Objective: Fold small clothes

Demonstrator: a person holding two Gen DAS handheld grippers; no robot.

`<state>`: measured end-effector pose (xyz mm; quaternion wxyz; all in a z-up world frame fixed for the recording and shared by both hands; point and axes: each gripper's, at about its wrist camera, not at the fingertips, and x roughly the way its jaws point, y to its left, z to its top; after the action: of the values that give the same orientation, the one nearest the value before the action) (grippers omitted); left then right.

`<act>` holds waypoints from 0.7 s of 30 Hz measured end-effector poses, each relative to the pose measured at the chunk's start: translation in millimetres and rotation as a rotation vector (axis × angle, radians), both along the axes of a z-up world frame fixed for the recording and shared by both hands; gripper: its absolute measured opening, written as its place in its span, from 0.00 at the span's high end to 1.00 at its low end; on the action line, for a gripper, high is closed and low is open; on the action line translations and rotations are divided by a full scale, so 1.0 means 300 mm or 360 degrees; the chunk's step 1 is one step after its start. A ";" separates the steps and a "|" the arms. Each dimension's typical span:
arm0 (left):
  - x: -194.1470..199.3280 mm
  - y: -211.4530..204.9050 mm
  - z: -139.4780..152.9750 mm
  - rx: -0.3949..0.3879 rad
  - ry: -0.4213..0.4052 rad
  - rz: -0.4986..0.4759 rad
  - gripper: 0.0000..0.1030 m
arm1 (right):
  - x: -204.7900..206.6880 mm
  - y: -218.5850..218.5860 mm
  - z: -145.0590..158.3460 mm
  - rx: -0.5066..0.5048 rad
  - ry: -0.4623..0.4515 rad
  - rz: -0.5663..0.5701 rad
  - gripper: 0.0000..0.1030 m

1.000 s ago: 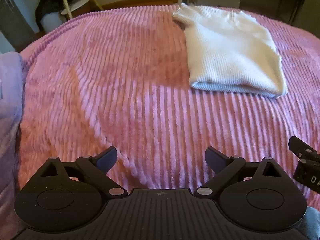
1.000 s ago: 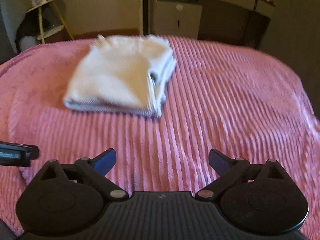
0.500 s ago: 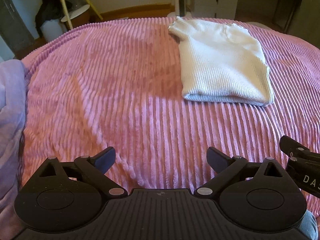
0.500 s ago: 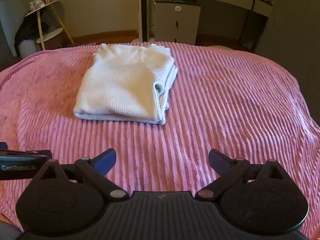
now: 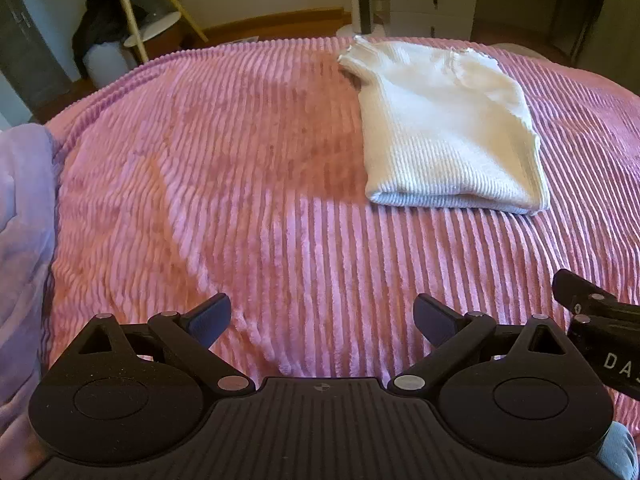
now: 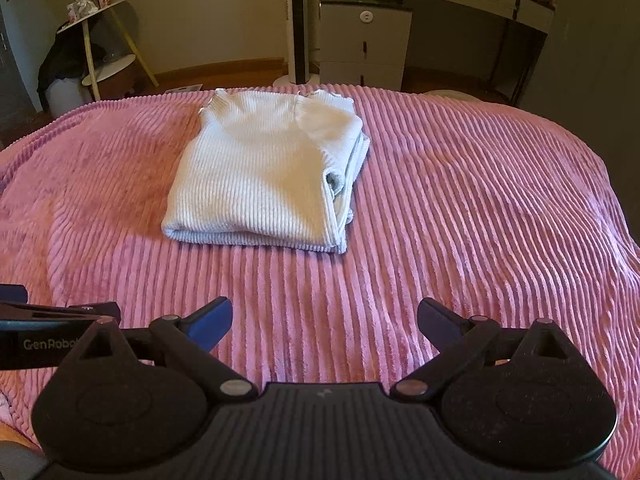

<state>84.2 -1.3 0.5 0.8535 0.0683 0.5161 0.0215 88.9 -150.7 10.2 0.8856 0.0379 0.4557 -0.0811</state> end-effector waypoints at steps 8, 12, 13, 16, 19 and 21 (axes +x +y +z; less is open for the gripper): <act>-0.003 -0.012 -0.005 0.0011 0.0005 -0.0029 0.02 | -0.005 -0.002 -0.003 0.0005 0.0009 -0.0021 0.04; 0.001 -0.011 -0.005 0.0003 0.0010 -0.0029 0.02 | -0.006 -0.004 -0.004 0.0007 0.0014 -0.0024 0.04; 0.002 -0.012 -0.004 0.0005 0.0010 -0.0030 0.02 | -0.005 -0.006 -0.004 0.0008 0.0015 -0.0026 0.04; 0.000 -0.016 -0.001 0.0002 0.0008 -0.0034 0.02 | -0.005 -0.010 -0.003 0.0015 0.0015 -0.0033 0.04; 0.001 -0.021 0.003 0.0000 0.0005 -0.0044 0.02 | -0.007 -0.013 -0.002 0.0017 0.0015 -0.0038 0.04; 0.000 -0.026 0.006 0.0004 0.0001 -0.0050 0.02 | -0.008 -0.016 -0.002 0.0018 0.0013 -0.0044 0.04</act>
<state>84.2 -9.1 2.1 0.8535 0.0774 0.5152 0.0087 86.5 -155.6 9.7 0.8824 0.0488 0.4591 -0.0909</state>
